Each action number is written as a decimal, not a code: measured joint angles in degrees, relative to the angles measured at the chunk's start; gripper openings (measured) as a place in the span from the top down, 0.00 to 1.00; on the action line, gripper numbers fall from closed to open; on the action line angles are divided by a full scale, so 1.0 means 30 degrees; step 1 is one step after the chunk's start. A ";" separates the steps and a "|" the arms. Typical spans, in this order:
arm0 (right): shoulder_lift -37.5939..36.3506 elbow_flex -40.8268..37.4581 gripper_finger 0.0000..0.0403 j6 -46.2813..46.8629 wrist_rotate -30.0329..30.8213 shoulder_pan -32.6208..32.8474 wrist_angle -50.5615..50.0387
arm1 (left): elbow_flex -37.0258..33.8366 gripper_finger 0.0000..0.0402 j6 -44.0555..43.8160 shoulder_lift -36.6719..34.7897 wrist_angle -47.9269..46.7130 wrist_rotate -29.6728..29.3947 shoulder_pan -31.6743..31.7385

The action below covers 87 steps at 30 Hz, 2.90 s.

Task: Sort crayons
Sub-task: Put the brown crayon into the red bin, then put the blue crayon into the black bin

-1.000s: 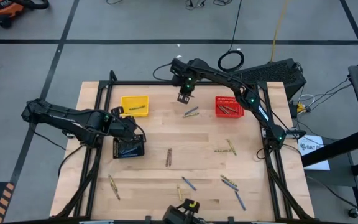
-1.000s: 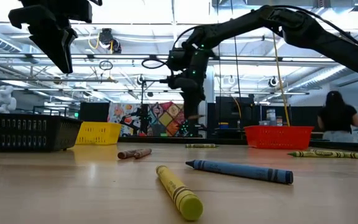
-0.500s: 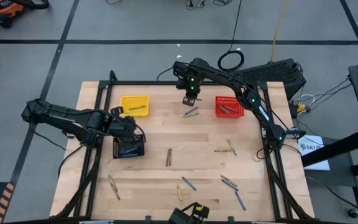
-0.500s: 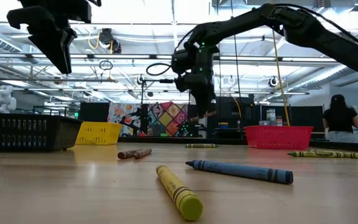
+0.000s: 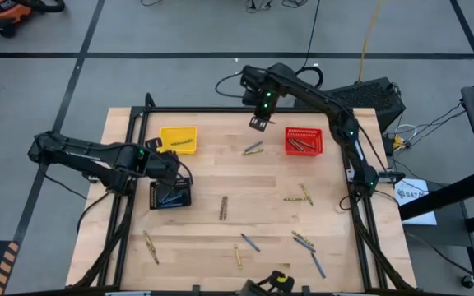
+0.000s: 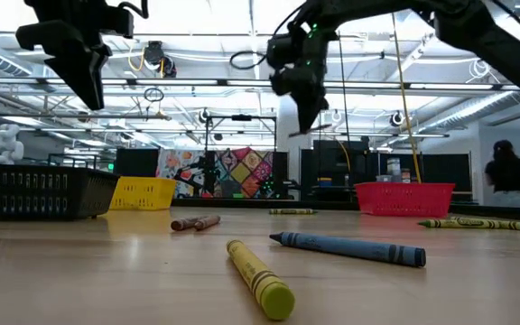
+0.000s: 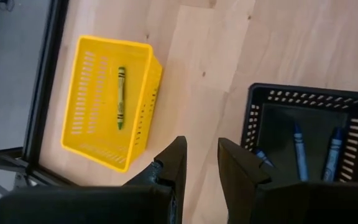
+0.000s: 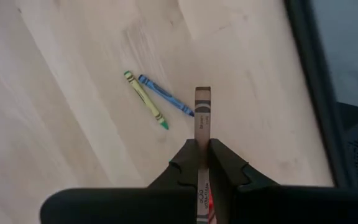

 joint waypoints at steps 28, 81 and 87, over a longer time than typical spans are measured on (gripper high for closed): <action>-0.2797 -0.4398 1.00 0.0279 0.0002 -0.2088 -0.0151 | -0.0015 0.79 0.0426 0.0000 -0.0481 -0.0305 0.0182; -0.9731 -2.3168 0.89 0.1006 0.3410 -0.3891 1.2100 | -0.0022 0.79 0.3941 0.0000 0.5697 -0.5625 0.3140; -0.9731 -2.3168 0.83 0.1201 0.3417 -0.3702 1.2093 | -0.0022 0.79 0.3949 -0.0001 0.5683 -0.4647 0.3437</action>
